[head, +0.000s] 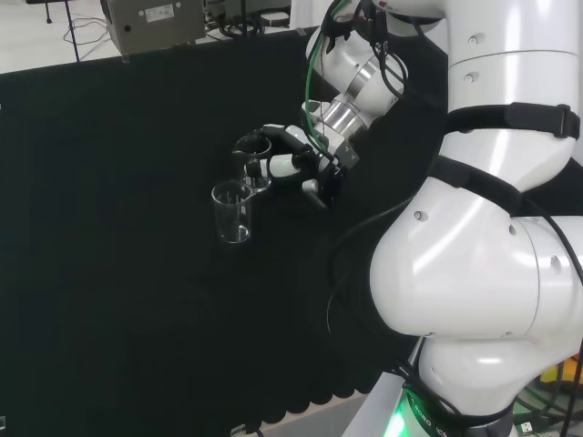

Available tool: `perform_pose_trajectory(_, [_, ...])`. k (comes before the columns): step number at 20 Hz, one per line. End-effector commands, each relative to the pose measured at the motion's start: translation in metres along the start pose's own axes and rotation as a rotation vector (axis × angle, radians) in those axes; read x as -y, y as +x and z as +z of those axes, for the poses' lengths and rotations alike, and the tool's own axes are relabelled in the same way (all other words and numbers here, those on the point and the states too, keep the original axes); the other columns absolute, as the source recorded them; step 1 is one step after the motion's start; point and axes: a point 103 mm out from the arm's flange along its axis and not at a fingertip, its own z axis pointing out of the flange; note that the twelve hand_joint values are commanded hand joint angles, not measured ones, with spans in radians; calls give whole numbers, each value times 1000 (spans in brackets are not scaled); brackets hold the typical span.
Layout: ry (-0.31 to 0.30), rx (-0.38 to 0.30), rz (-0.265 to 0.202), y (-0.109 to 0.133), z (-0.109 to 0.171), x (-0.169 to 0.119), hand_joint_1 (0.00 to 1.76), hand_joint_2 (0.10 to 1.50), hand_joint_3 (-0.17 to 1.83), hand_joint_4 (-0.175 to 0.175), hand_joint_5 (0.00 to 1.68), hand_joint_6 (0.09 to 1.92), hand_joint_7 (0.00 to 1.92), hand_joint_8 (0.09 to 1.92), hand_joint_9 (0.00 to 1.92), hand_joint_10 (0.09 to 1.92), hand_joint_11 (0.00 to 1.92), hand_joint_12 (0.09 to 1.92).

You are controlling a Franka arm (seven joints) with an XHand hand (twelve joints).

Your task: Pick up the beaker on the right.

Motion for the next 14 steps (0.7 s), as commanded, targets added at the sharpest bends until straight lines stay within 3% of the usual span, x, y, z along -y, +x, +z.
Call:
perform_pose_trajectory(1, [38,2,-10,1,3,-4,1122,920,-175,-29,357,1103,360,750,560,579,100,1366])
perform_pose_trajectory(5, [81,3,-23,2,5,-6,1099,902,-175,-21,250,761,268,781,480,611,41,1388])
perform_pose_trajectory(9, [69,2,-21,2,4,-7,1083,896,-175,-14,248,665,224,782,441,623,12,1390])
perform_pose_trajectory(12, [44,-40,-16,2,2,-8,1085,917,-175,-35,508,1141,442,854,547,635,63,1373])
perform_pose_trajectory(14, [9,-61,1,4,6,-10,1086,941,-175,-55,721,1323,659,942,680,645,157,1356])
